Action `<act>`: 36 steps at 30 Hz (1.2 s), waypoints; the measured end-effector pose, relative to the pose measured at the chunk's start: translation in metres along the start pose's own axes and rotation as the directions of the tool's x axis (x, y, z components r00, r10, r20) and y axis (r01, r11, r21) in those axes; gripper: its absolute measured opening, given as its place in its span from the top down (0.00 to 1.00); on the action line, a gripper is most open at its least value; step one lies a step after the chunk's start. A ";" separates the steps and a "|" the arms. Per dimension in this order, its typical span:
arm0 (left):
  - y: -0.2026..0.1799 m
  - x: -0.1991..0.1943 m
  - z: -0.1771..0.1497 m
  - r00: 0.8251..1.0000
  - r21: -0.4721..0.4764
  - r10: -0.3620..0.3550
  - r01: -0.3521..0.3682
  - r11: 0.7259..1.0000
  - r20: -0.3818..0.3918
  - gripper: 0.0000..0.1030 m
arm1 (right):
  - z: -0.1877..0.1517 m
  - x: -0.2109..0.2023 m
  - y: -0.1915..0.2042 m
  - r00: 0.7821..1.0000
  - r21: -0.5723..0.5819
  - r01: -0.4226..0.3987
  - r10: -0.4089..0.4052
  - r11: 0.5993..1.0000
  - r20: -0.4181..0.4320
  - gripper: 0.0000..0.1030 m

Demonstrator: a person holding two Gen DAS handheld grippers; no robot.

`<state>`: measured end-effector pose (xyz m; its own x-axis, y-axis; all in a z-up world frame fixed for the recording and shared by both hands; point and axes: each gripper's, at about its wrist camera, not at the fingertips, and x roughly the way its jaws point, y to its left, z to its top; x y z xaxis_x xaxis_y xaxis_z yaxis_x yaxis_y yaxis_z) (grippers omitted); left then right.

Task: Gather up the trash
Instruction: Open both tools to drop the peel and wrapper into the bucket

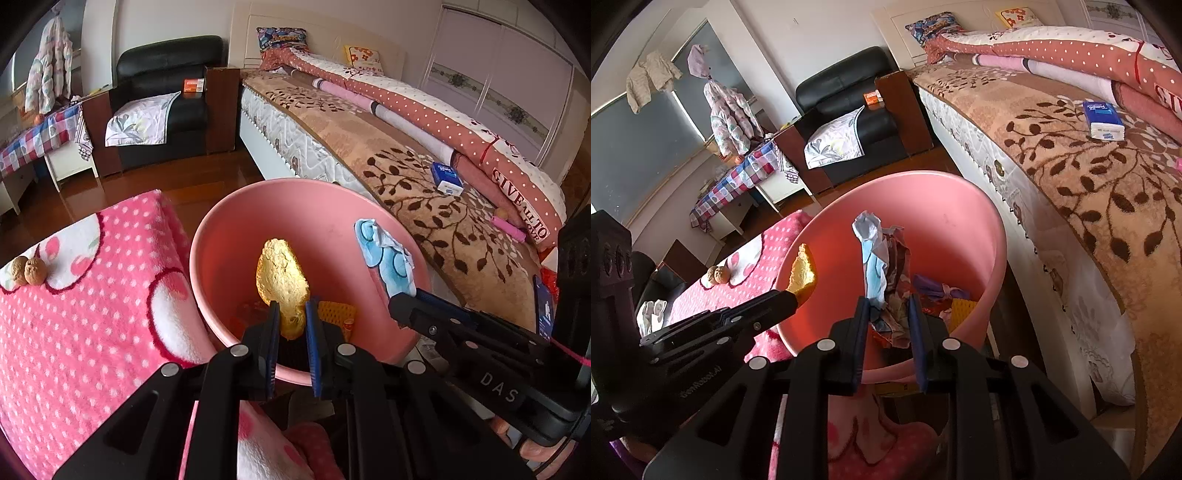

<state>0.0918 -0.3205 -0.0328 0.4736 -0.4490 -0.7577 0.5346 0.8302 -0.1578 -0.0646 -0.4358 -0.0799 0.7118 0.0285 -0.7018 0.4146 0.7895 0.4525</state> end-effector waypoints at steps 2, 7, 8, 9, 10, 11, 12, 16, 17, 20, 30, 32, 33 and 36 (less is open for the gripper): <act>0.000 0.001 0.000 1.000 -0.002 0.000 0.000 1.000 0.000 0.86 | 0.000 0.000 0.000 1.000 0.000 0.000 0.000 1.000 0.000 0.79; 0.001 0.001 0.000 1.000 -0.010 0.001 -0.001 1.000 0.006 0.85 | -0.001 0.000 0.001 1.000 -0.001 0.000 0.000 1.000 0.000 0.79; 0.001 0.001 0.000 1.000 -0.012 0.000 0.000 1.000 0.007 0.82 | -0.001 0.000 0.001 1.000 -0.001 0.001 -0.001 1.000 0.000 0.79; 0.001 0.001 0.000 1.000 -0.014 -0.001 0.001 1.000 0.008 0.79 | -0.001 0.000 0.001 1.000 -0.001 0.001 -0.001 1.000 0.000 0.79; 0.002 0.000 0.000 1.000 -0.019 -0.001 0.001 1.000 0.010 0.74 | -0.001 0.000 0.001 1.000 0.000 0.001 -0.001 1.000 0.000 0.79; 0.002 -0.001 0.000 1.000 -0.022 -0.001 0.002 1.000 0.013 0.72 | -0.001 0.000 0.001 1.000 0.000 0.001 -0.001 1.000 0.000 0.79; 0.002 -0.002 0.000 1.000 -0.025 -0.002 0.002 1.000 0.016 0.71 | -0.001 0.000 0.001 1.000 0.000 0.001 -0.001 1.000 0.000 0.79; 0.004 -0.004 0.000 1.000 -0.029 0.006 -0.005 1.000 0.025 0.64 | 0.000 0.002 0.002 1.000 -0.004 0.002 -0.002 1.000 -0.002 0.79; 0.005 -0.005 0.000 1.000 -0.030 0.009 -0.008 1.000 0.028 0.61 | 0.000 0.002 0.002 1.000 -0.005 0.003 -0.003 1.000 -0.002 0.79; 0.008 -0.008 0.000 0.999 -0.038 0.020 -0.018 0.999 0.037 0.57 | 0.000 0.004 0.002 1.000 -0.002 0.008 -0.008 1.000 0.002 0.78; 0.012 -0.014 0.000 0.998 -0.054 0.025 -0.023 0.998 0.050 0.52 | 0.002 0.005 0.003 1.000 -0.001 0.024 -0.024 1.000 0.005 0.72; 0.013 -0.015 0.000 0.998 -0.056 0.027 -0.024 0.998 0.052 0.52 | 0.002 0.003 0.005 1.000 -0.006 0.024 -0.024 1.000 0.010 0.72; 0.013 -0.016 0.000 0.998 -0.057 0.027 -0.024 0.998 0.054 0.52 | 0.002 0.002 0.005 1.000 -0.010 0.023 -0.023 1.000 0.013 0.72; 0.014 -0.019 -0.001 0.998 -0.061 0.030 -0.026 0.998 0.061 0.52 | 0.000 -0.002 0.009 0.999 -0.023 0.021 -0.020 1.000 0.025 0.72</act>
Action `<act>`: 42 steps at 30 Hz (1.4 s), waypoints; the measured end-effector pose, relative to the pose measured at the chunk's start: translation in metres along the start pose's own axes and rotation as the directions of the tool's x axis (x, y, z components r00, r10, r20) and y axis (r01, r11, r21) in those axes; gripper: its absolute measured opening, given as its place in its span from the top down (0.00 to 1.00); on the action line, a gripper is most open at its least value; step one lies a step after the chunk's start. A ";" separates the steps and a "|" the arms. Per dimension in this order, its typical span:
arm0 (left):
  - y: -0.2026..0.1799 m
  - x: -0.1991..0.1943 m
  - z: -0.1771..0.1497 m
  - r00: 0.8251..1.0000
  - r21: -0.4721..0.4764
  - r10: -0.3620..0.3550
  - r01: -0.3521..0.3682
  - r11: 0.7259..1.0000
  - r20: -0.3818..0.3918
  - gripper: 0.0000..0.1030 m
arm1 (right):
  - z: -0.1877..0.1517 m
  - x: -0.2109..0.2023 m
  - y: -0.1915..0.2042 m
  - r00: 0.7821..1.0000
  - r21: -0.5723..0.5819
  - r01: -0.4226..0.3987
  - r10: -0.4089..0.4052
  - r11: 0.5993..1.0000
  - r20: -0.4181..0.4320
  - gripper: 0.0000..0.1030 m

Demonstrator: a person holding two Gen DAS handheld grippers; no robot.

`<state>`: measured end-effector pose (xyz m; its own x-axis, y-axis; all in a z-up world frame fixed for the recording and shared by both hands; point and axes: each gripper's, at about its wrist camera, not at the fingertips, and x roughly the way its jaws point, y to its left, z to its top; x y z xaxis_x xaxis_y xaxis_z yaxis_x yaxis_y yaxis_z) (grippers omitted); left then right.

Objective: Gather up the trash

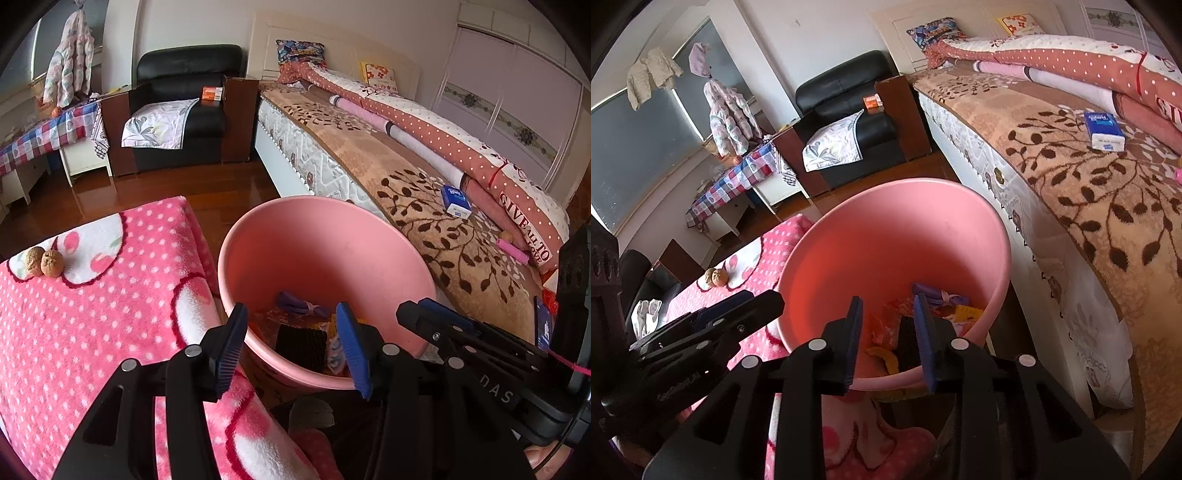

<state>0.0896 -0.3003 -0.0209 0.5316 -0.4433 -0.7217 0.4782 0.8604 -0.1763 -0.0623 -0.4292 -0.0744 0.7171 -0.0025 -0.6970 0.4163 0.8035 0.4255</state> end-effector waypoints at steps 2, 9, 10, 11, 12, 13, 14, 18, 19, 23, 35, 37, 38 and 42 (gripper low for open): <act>0.001 -0.003 0.000 1.000 -0.004 0.002 -0.002 1.000 0.006 0.52 | -0.001 -0.003 0.003 1.000 -0.013 0.003 -0.003 1.000 0.008 0.72; 0.004 -0.014 -0.001 1.000 -0.016 0.010 -0.009 1.000 0.027 0.51 | -0.006 -0.016 0.015 0.999 -0.055 0.009 -0.006 0.998 0.047 0.71; 0.005 -0.016 -0.002 0.999 -0.017 0.011 -0.010 1.000 0.032 0.51 | -0.007 -0.019 0.016 0.999 -0.057 0.008 -0.005 0.998 0.053 0.71; 0.005 -0.017 -0.002 0.999 -0.017 0.011 -0.011 1.000 0.035 0.51 | -0.008 -0.020 0.017 0.998 -0.059 0.008 -0.004 0.998 0.055 0.71; 0.005 -0.019 -0.002 0.999 -0.018 0.012 -0.011 1.000 0.038 0.51 | -0.009 -0.022 0.018 0.998 -0.063 0.008 -0.004 0.998 0.058 0.71; 0.005 -0.021 -0.003 0.999 -0.018 0.014 -0.013 1.000 0.042 0.51 | -0.010 -0.023 0.019 0.998 -0.066 0.009 -0.005 0.998 0.061 0.70; 0.005 -0.022 -0.003 0.999 -0.018 0.014 -0.013 1.000 0.044 0.51 | -0.010 -0.024 0.020 0.998 -0.068 0.010 -0.006 0.998 0.062 0.70; 0.007 -0.030 -0.004 0.998 -0.021 0.017 -0.016 1.000 0.059 0.51 | -0.013 -0.029 0.025 0.997 -0.075 0.009 -0.003 0.997 0.075 0.70; 0.007 -0.031 -0.004 0.998 -0.021 0.018 -0.017 1.000 0.062 0.51 | -0.013 -0.031 0.026 0.997 -0.077 0.008 -0.002 0.997 0.077 0.70; 0.009 -0.036 -0.005 0.997 -0.026 0.023 -0.021 0.999 0.072 0.51 | -0.014 -0.034 0.031 0.996 -0.084 0.011 -0.004 0.996 0.088 0.69; 0.013 -0.046 -0.005 0.992 -0.033 0.049 -0.045 0.998 0.113 0.41 | -0.013 -0.041 0.039 0.994 -0.097 0.005 0.005 0.995 0.111 0.61; 0.013 -0.049 -0.006 0.991 -0.028 0.054 -0.050 0.998 0.121 0.41 | -0.013 -0.042 0.040 0.993 -0.104 0.012 0.001 0.995 0.117 0.53; 0.012 -0.050 -0.006 0.991 -0.026 0.057 -0.054 0.998 0.125 0.41 | -0.014 -0.043 0.042 0.992 -0.108 0.015 -0.002 0.994 0.124 0.52; 0.013 -0.053 -0.007 0.990 -0.029 0.062 -0.059 0.998 0.128 0.41 | -0.016 -0.043 0.044 0.992 -0.117 0.020 -0.005 0.993 0.127 0.51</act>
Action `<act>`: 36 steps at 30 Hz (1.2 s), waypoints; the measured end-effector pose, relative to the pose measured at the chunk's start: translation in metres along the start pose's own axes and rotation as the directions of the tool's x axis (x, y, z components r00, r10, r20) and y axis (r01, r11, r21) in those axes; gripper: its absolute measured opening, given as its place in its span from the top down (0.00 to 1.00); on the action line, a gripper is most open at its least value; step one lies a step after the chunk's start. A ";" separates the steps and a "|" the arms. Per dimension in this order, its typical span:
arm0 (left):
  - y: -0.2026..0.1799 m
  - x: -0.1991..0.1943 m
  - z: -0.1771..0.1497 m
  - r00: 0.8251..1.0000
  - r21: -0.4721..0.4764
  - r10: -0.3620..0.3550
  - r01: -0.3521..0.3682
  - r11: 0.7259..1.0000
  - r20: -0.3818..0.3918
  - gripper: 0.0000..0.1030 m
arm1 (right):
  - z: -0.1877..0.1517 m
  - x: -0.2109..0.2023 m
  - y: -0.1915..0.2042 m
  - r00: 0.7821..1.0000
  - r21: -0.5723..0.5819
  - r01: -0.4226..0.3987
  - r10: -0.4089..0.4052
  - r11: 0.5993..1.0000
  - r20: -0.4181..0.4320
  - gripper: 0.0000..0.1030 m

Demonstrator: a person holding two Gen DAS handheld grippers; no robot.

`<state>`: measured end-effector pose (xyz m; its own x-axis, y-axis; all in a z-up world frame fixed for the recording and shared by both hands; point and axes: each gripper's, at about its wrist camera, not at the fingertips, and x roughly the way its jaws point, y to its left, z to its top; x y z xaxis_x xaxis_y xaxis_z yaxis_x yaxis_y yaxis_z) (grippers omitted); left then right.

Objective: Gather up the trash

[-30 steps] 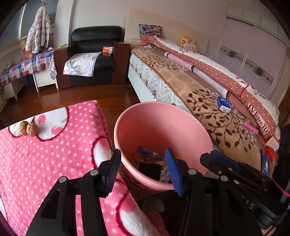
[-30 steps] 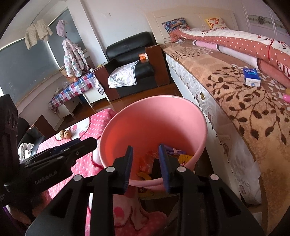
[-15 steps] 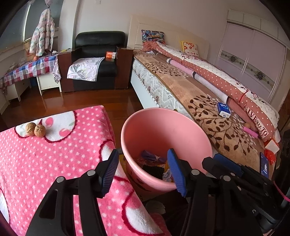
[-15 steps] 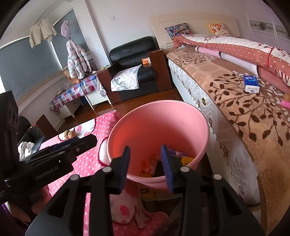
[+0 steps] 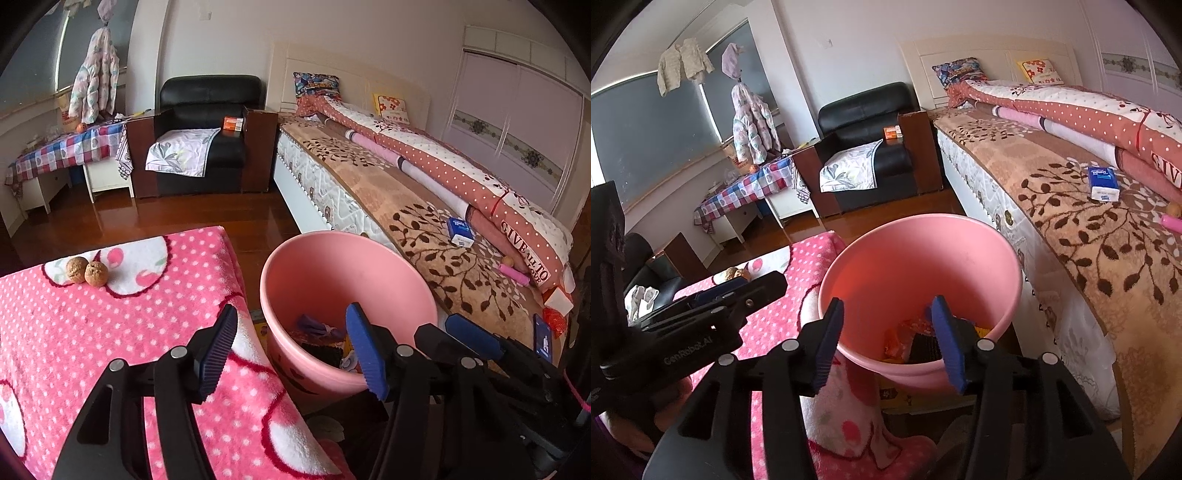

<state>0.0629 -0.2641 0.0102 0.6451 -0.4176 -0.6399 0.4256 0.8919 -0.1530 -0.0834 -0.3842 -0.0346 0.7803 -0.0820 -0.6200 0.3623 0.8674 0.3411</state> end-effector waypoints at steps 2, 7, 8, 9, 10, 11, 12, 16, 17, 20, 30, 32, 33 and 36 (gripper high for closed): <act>0.001 -0.002 0.000 1.000 -0.005 0.001 -0.001 1.000 0.001 0.41 | -0.001 -0.001 0.002 1.000 -0.009 0.004 -0.004 1.000 0.003 0.50; 0.003 -0.006 0.000 1.000 -0.014 0.013 -0.013 1.000 0.014 0.41 | -0.003 -0.002 0.006 1.000 -0.021 0.013 -0.013 1.000 0.009 0.50; 0.004 -0.007 0.000 1.000 -0.014 0.015 -0.015 1.000 0.017 0.41 | -0.003 -0.003 0.007 1.000 -0.021 0.013 -0.012 1.000 0.009 0.50; 0.004 -0.008 0.000 1.000 -0.014 0.017 -0.017 1.000 0.021 0.41 | -0.003 -0.003 0.007 1.000 -0.022 0.013 -0.013 1.000 0.010 0.50; 0.004 -0.009 0.000 1.000 -0.011 0.019 -0.019 1.000 0.024 0.41 | -0.004 -0.003 0.007 1.000 -0.023 0.014 -0.013 1.000 0.011 0.50; 0.004 -0.010 0.000 0.999 -0.010 0.022 -0.021 1.000 0.026 0.41 | -0.004 -0.004 0.008 1.000 -0.023 0.014 -0.013 1.000 0.013 0.50; 0.004 -0.011 0.000 0.999 -0.009 0.024 -0.023 1.000 0.027 0.41 | -0.004 -0.003 0.008 1.000 -0.023 0.014 -0.014 1.000 0.013 0.50; 0.004 -0.014 0.000 0.999 -0.008 0.035 -0.035 0.999 0.036 0.41 | -0.005 -0.005 0.009 1.000 -0.021 0.015 -0.015 1.000 0.018 0.50; 0.004 -0.014 0.000 0.999 -0.008 0.036 -0.036 0.999 0.039 0.41 | -0.005 -0.006 0.010 1.000 -0.021 0.016 -0.015 1.000 0.020 0.50; 0.004 -0.016 0.000 0.998 -0.005 0.039 -0.039 0.999 0.045 0.41 | -0.005 -0.007 0.011 1.000 -0.021 0.016 -0.015 1.000 0.024 0.50; 0.005 -0.020 -0.001 0.998 -0.003 0.046 -0.046 0.999 0.054 0.41 | -0.005 -0.009 0.014 0.999 -0.025 0.013 -0.012 1.000 0.031 0.49; 0.005 -0.020 -0.001 0.998 -0.003 0.045 -0.045 0.999 0.053 0.41 | -0.004 -0.010 0.015 0.999 -0.027 0.015 -0.014 1.000 0.032 0.49; 0.005 -0.021 -0.001 0.998 -0.004 0.045 -0.045 0.999 0.054 0.41 | -0.005 -0.010 0.015 0.999 -0.026 0.015 -0.014 1.000 0.031 0.49; 0.005 -0.020 -0.001 0.998 -0.002 0.045 -0.045 0.999 0.054 0.41 | -0.005 -0.010 0.015 0.999 -0.025 0.014 -0.013 1.000 0.031 0.49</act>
